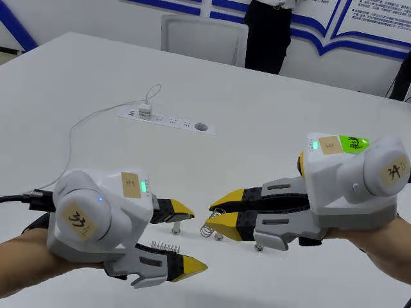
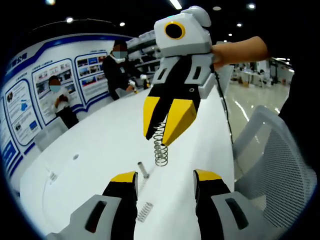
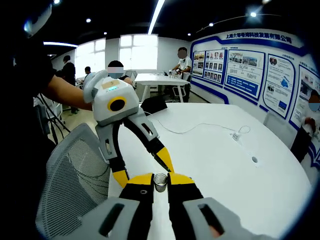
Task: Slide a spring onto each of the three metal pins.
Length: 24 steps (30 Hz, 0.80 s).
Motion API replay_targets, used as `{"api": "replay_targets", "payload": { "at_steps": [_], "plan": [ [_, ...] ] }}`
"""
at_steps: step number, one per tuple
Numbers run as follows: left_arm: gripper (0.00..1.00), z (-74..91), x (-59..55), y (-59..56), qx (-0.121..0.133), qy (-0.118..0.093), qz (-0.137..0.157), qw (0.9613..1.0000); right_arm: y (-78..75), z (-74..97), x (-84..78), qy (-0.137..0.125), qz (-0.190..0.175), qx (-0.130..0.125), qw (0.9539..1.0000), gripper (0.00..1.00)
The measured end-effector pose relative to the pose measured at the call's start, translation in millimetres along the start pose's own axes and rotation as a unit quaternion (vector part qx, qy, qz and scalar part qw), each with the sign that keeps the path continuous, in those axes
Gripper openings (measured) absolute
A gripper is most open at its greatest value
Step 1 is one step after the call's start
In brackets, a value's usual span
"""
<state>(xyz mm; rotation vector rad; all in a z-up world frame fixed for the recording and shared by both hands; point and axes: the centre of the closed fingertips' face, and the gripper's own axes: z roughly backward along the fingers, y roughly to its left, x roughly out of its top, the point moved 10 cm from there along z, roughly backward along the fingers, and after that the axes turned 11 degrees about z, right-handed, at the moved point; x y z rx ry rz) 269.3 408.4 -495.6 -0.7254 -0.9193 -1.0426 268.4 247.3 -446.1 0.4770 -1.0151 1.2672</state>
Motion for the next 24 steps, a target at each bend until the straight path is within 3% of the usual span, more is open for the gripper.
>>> {"api": "replay_targets", "payload": {
  "at_steps": [2,6,16,24],
  "plan": [
    [0.52,1.0,-0.5,2.0,0.001,-0.01,0.029,0.9995,-2.2,0.1,-0.8,0.003,0.001,-0.003,1.0,0.1],
    [0.61,3.2,-1.5,4.3,0.007,-0.014,0.02,0.9997,-8.0,0.2,-1.7,0.004,-0.001,-0.013,0.9999,0.1],
    [0.58,7.6,-9.3,5.2,0.0,0.003,0.021,0.9998,-29.7,1.7,-18.8,0.039,-0.02,-0.061,0.9972,0.1],
    [0.63,7.7,-15.1,8.6,0.017,0.024,0.0,0.9996,-45.6,1.6,-34.9,0.069,-0.034,-0.094,0.9927,0.11]
  ]
}}
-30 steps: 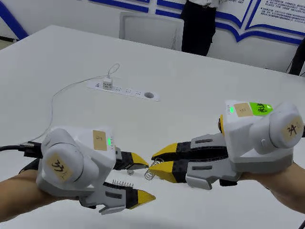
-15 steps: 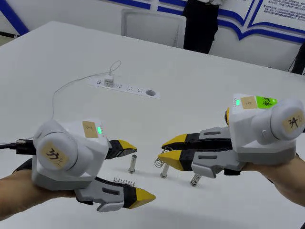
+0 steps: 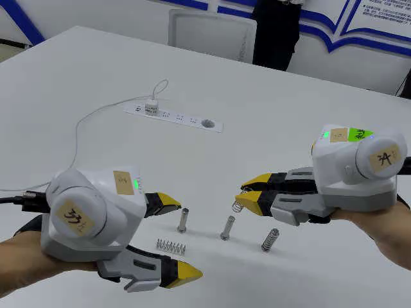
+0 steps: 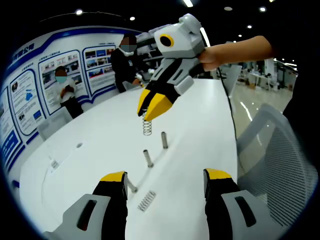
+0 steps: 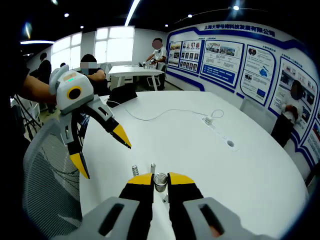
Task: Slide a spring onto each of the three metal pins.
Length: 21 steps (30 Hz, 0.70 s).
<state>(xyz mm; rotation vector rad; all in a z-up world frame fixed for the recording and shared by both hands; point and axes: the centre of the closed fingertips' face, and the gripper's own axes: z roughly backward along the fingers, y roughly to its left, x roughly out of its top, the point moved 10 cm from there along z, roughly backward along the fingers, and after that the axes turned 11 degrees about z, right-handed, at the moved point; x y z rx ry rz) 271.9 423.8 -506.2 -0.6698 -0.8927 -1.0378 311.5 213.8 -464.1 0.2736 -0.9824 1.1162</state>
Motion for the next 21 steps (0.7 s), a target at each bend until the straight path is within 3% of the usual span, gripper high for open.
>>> {"api": "replay_targets", "payload": {
  "at_steps": [6,21],
  "plan": [
    [0.61,3.7,-3.9,3.7,0.011,-0.003,0.009,0.9999,-6.0,-5.5,-7.9,0.011,-0.018,-0.012,0.9997,0.11],
    [0.63,9.4,-12.4,10.1,0.028,0.001,0.018,0.9994,-13.7,-30.6,-19.8,0.032,-0.045,-0.012,0.9984,0.11]
  ]
}}
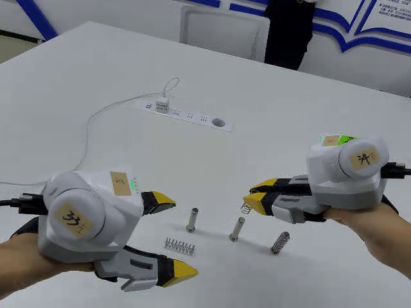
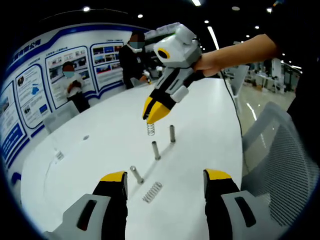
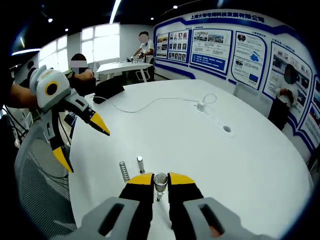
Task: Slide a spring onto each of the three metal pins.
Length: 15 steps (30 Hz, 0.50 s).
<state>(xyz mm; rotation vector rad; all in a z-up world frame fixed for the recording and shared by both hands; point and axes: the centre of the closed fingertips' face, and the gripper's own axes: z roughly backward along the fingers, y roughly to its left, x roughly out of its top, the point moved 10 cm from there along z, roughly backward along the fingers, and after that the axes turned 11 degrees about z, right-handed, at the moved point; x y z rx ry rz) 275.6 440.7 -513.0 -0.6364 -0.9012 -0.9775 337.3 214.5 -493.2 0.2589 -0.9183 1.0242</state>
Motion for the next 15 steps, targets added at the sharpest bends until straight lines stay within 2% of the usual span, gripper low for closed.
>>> {"api": "replay_targets", "payload": {
  "at_steps": [5,9,15],
  "plan": [
    [0.64,1.0,-0.7,0.8,-0.002,-0.008,0.01,0.9999,-0.9,-5.0,-5.4,0.01,-0.004,0.002,0.9999,0.11],
    [0.65,1.4,-3.0,2.2,0.003,-0.002,0.007,1.0,-1.3,-7.7,-9.6,0.015,-0.012,0.001,0.9998,0.11],
    [0.69,2.1,-6.0,5.0,0.009,0.0,0.018,0.9998,0.3,-11.8,-12.4,0.018,-0.017,0.008,0.9997,0.11]
  ]
}}
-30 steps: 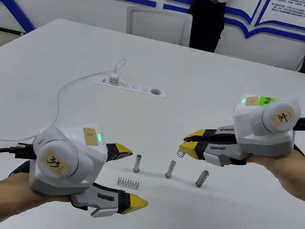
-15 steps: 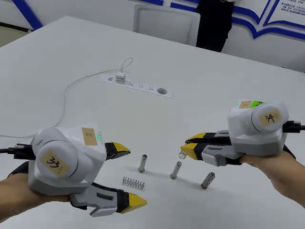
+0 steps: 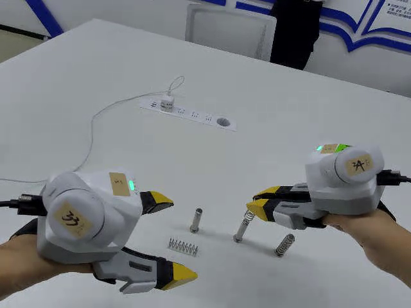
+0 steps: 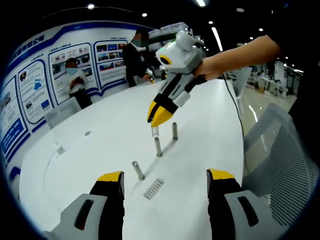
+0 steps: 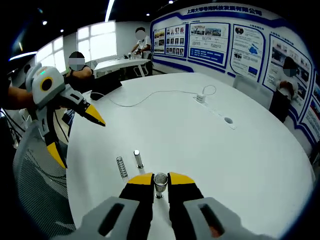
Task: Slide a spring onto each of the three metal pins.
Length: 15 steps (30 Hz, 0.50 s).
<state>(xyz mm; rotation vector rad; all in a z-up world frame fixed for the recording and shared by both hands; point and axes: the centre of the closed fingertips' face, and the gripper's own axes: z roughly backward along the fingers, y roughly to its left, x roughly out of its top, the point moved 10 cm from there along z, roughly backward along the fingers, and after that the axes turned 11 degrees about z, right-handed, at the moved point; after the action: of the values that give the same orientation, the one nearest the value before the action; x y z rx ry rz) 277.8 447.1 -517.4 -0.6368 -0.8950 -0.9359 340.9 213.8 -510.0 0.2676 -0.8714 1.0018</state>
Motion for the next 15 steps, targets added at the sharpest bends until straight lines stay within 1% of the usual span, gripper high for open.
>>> {"api": "replay_targets", "payload": {
  "at_steps": [5,10,15],
  "plan": [
    [0.7,0.9,-1.7,1.2,0.006,-0.001,0.007,1.0,1.5,-4.0,-2.3,0.004,-0.006,0.007,0.9999,0.11],
    [0.71,2.6,-8.2,1.8,0.01,0.005,0.013,0.9999,2.9,-8.6,-6.2,0.013,-0.001,0.009,0.9999,0.11],
    [0.75,5.0,-10.1,5.0,0.029,0.002,0.013,0.9995,2.7,-13.6,-10.9,0.019,-0.006,0.01,0.9998,0.11]
  ]
}}
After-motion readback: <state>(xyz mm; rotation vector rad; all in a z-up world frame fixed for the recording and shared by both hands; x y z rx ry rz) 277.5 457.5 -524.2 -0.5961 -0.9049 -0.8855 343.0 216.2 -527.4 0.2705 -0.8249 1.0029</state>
